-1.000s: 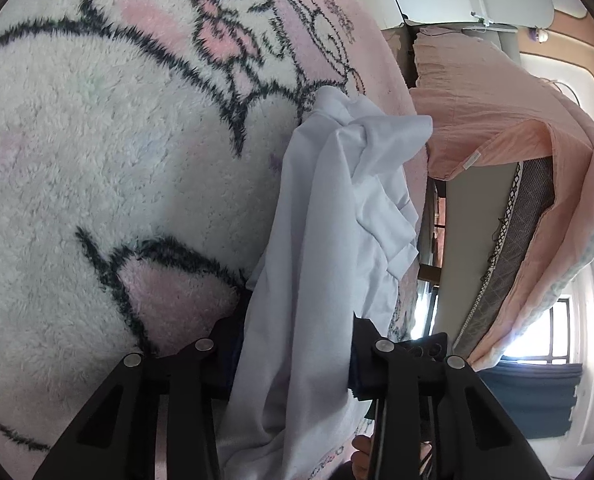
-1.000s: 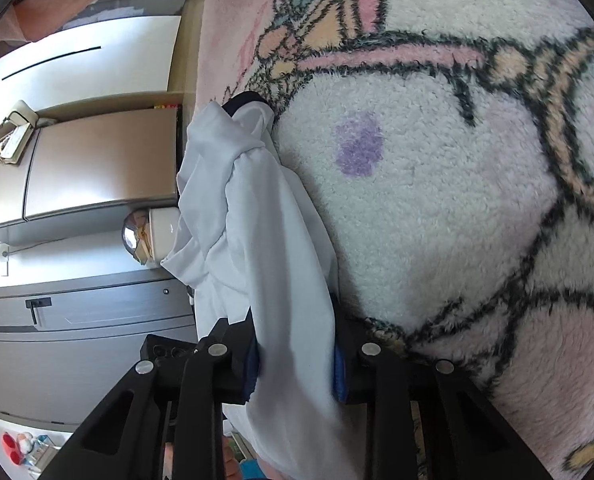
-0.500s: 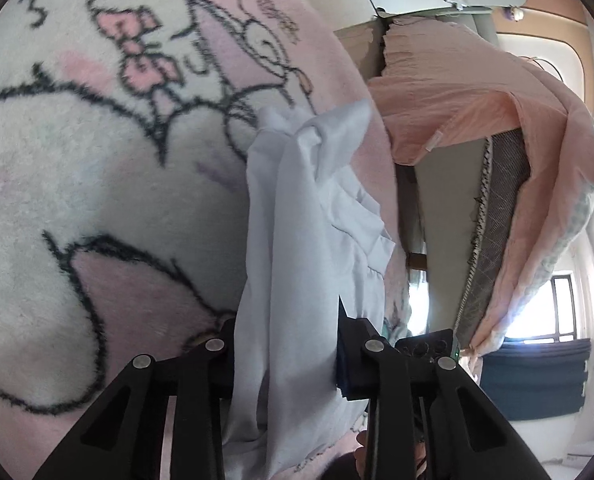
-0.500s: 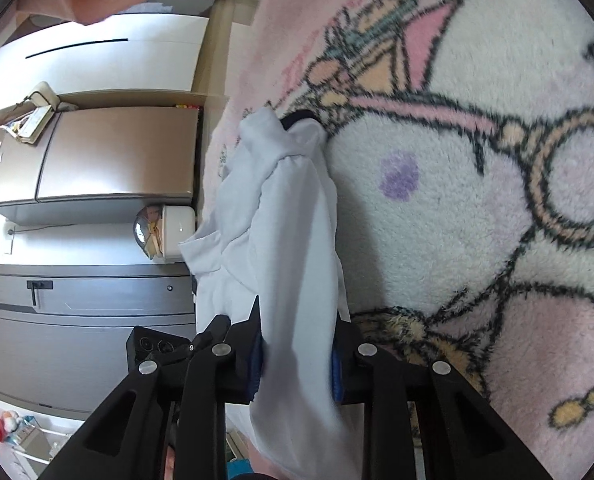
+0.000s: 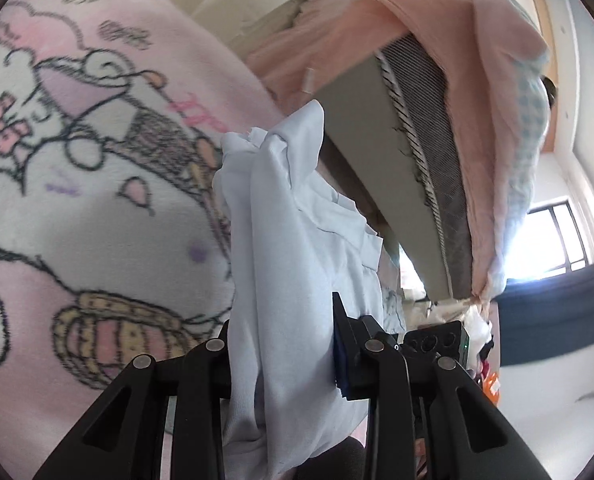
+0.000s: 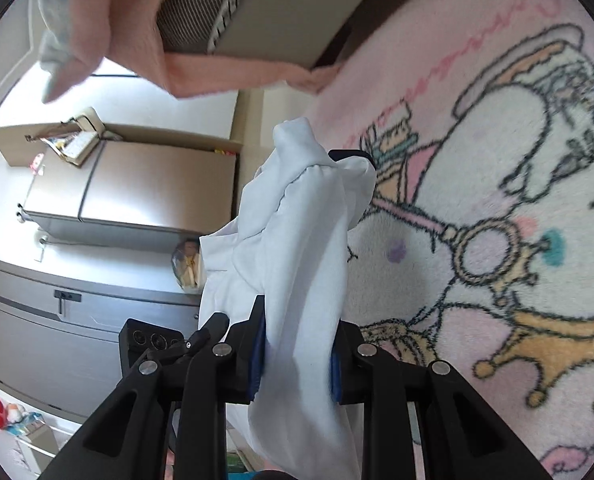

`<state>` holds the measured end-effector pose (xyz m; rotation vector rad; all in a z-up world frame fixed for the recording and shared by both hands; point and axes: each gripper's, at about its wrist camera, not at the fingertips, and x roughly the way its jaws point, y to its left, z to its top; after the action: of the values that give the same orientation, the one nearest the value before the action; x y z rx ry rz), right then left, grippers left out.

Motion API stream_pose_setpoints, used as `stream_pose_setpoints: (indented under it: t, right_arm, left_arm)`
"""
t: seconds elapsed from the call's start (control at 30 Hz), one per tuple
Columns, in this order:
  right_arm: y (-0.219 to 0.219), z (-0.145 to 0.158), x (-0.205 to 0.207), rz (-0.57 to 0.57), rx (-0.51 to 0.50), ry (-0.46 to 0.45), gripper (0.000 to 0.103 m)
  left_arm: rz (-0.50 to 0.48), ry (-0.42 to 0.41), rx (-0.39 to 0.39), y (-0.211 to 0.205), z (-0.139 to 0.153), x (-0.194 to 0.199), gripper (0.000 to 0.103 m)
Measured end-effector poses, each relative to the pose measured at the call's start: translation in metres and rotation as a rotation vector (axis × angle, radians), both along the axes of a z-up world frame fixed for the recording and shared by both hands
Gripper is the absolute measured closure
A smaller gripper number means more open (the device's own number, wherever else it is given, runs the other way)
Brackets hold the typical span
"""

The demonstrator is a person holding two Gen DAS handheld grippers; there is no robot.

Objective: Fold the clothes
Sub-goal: 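Lift the folded white shirt with both grippers and carry it away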

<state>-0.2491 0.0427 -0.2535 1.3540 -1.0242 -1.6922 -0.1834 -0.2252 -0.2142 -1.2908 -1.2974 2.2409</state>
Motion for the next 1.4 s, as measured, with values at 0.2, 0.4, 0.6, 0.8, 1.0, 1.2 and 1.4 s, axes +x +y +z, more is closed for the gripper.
stream_pose_setpoints:
  t: [0.2,0.4,0.6,0.8,1.0,1.2,1.4]
  right_arm:
    - [0.057,0.028,0.005,-0.078,-0.004,0.036,0.079]
    - [0.122,0.046,0.014,-0.164,-0.012,0.061,0.079]
    - [0.200,0.060,0.030,-0.279,-0.017,0.078,0.079]
    - [0.290,0.070,0.058,-0.438,0.019,0.104,0.079]
    - [0.377,0.064,0.087,-0.609,0.032,0.083,0.079]
    - [0.437,0.067,0.108,-0.727,0.054,0.079,0.079]
    - [0.480,0.068,0.133,-0.825,0.056,0.087,0.079]
  left_arm:
    - [-0.084,0.026,-0.017,0.054,0.024,-0.016,0.076]
    - [-0.170,0.042,-0.010,0.112,0.040,-0.030,0.076]
    - [-0.294,0.059,-0.012,0.188,0.052,-0.046,0.076]
    - [-0.463,0.069,-0.007,0.279,0.052,-0.064,0.076]
    - [-0.628,0.050,0.015,0.370,0.044,-0.080,0.076]
    - [-0.734,0.040,0.038,0.435,0.044,-0.085,0.076]
    - [-0.829,0.035,0.046,0.488,0.049,-0.080,0.076]
